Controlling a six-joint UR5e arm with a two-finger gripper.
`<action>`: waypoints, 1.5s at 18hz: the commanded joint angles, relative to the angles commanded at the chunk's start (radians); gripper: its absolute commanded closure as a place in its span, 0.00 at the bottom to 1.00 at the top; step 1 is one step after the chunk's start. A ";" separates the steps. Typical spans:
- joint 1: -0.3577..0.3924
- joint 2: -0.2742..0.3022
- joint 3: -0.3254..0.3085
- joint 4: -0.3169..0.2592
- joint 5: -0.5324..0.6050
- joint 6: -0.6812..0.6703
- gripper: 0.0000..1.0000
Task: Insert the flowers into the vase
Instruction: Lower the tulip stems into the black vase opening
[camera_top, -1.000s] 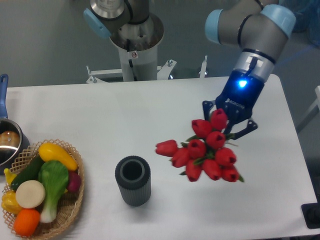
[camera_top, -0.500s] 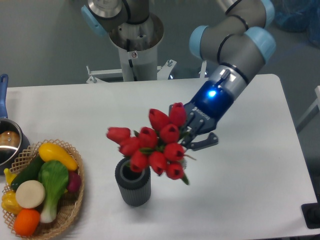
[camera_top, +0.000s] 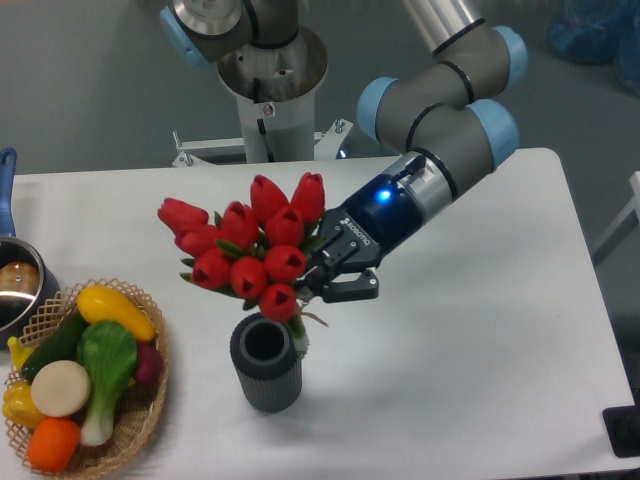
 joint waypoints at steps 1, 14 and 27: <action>-0.011 0.005 -0.002 0.000 -0.002 0.000 1.00; -0.012 0.018 -0.071 0.000 0.005 0.026 1.00; -0.009 -0.052 -0.078 0.000 0.014 0.028 1.00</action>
